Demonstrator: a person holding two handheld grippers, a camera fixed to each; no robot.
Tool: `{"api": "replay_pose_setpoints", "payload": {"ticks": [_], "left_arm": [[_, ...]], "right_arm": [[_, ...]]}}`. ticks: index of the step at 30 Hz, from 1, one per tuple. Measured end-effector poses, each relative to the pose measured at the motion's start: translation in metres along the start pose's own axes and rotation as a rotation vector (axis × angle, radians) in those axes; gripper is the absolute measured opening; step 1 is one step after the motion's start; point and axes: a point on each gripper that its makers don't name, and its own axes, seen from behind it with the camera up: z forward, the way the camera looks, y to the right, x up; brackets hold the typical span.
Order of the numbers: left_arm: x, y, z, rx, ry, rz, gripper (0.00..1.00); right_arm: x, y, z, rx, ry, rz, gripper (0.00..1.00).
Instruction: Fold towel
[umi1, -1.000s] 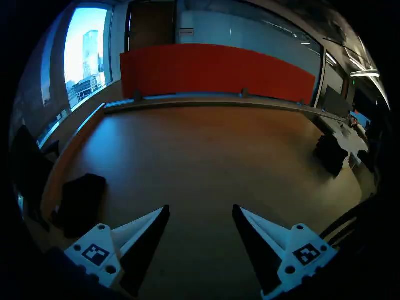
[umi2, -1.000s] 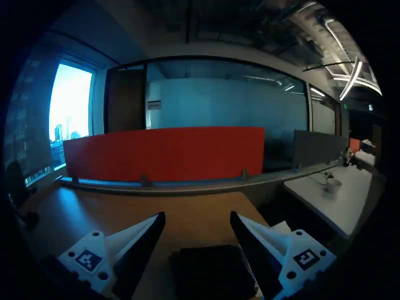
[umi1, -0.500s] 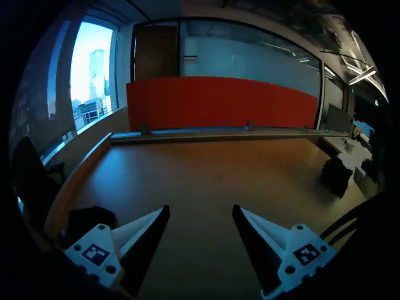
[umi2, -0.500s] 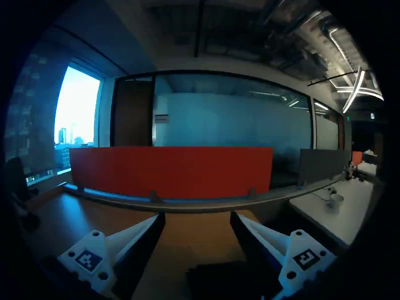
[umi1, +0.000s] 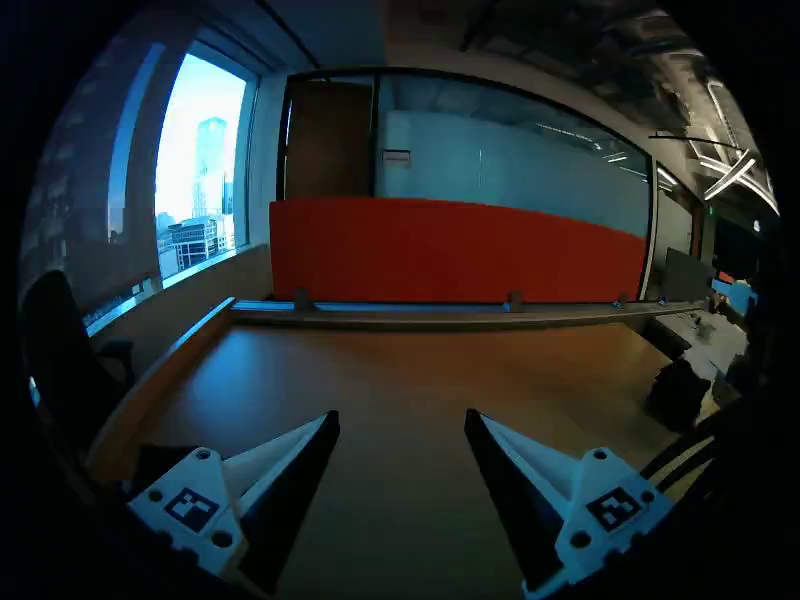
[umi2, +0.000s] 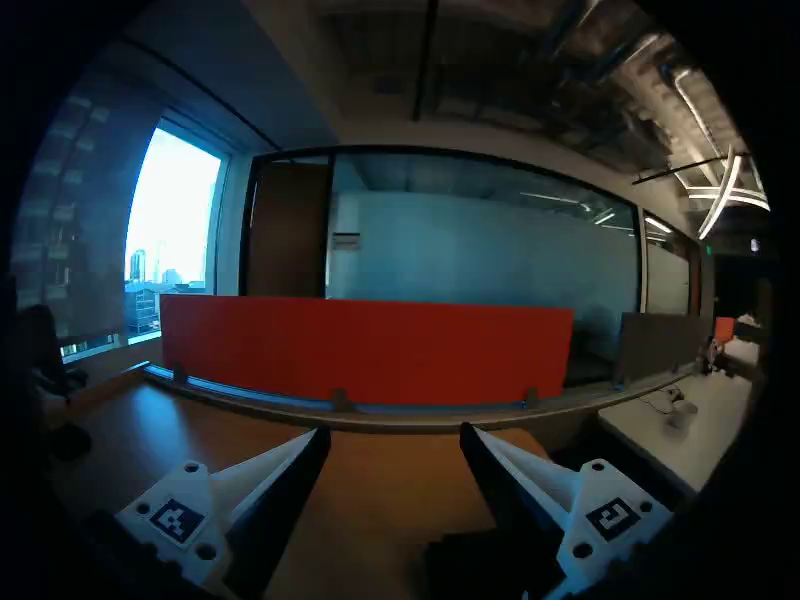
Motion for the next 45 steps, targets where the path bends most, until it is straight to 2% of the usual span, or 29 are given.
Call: {"api": "replay_pose_setpoints", "payload": {"ticks": [5, 8, 14, 23, 32, 38, 45], "left_arm": [[0.029, -0.014, -0.001, 0.042, 0.079, 0.031, 0.93], [0.042, -0.017, -0.001, 0.048, 0.111, 0.037, 0.93], [0.062, -0.024, 0.0, 0.059, 0.156, 0.02, 0.93], [0.074, -0.023, 0.002, 0.051, 0.194, -0.003, 0.93], [0.067, -0.024, 0.003, 0.057, 0.21, -0.015, 0.93], [0.053, -0.031, 0.001, 0.076, 0.231, -0.01, 0.93], [0.022, -0.036, 0.007, 0.084, 0.259, -0.017, 0.93]], "right_arm": [[0.007, -0.026, 0.0, 0.012, 0.013, -0.017, 1.0], [0.01, -0.037, 0.001, 0.014, 0.019, -0.017, 1.0], [0.01, -0.051, 0.001, 0.019, 0.019, -0.011, 1.0], [0.032, -0.069, -0.005, 0.029, 0.039, 0.004, 1.0], [0.055, -0.084, -0.009, 0.044, 0.066, 0.025, 1.0], [0.052, -0.094, -0.014, 0.048, 0.075, 0.025, 1.0], [0.035, -0.1, -0.02, 0.038, 0.066, 0.024, 1.0]]}}
